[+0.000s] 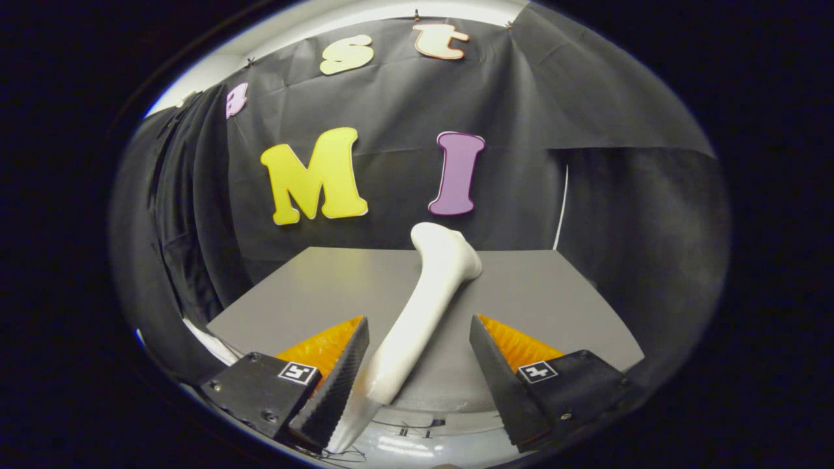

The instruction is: Iron the clothes twice with a garment steamer, once on the left side and once on the right side.

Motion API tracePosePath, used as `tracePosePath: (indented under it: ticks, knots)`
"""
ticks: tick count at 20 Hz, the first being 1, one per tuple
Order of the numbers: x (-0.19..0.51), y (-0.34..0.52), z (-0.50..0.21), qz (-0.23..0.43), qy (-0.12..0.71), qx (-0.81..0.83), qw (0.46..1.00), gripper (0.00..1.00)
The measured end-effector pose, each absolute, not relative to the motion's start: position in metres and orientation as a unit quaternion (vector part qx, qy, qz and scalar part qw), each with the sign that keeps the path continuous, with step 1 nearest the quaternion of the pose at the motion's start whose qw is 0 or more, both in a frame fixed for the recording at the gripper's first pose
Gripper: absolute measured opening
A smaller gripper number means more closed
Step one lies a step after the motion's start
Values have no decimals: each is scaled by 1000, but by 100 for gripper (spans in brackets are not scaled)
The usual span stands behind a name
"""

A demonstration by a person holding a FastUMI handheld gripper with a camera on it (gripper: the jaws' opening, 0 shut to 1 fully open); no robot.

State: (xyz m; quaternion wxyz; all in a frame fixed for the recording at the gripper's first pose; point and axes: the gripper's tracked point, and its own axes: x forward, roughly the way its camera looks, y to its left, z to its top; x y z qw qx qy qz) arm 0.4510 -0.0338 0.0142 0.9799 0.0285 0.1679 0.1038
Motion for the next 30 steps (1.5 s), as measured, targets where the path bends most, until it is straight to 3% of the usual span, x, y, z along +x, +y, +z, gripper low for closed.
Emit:
tracePosePath:
  ticks: [6, 11, 17, 23, 30]
  knots:
    - [465, -26, -3, 116, 206, 60, 970, 89]
    - [467, -16, -10, 122, 239, 110, 957, 67]
    - [466, -16, -2, 118, 239, 154, 952, 52]
    - [444, -10, 22, 117, 187, 150, 964, 38]
    - [392, 21, 62, 104, 145, 161, 971, 35]
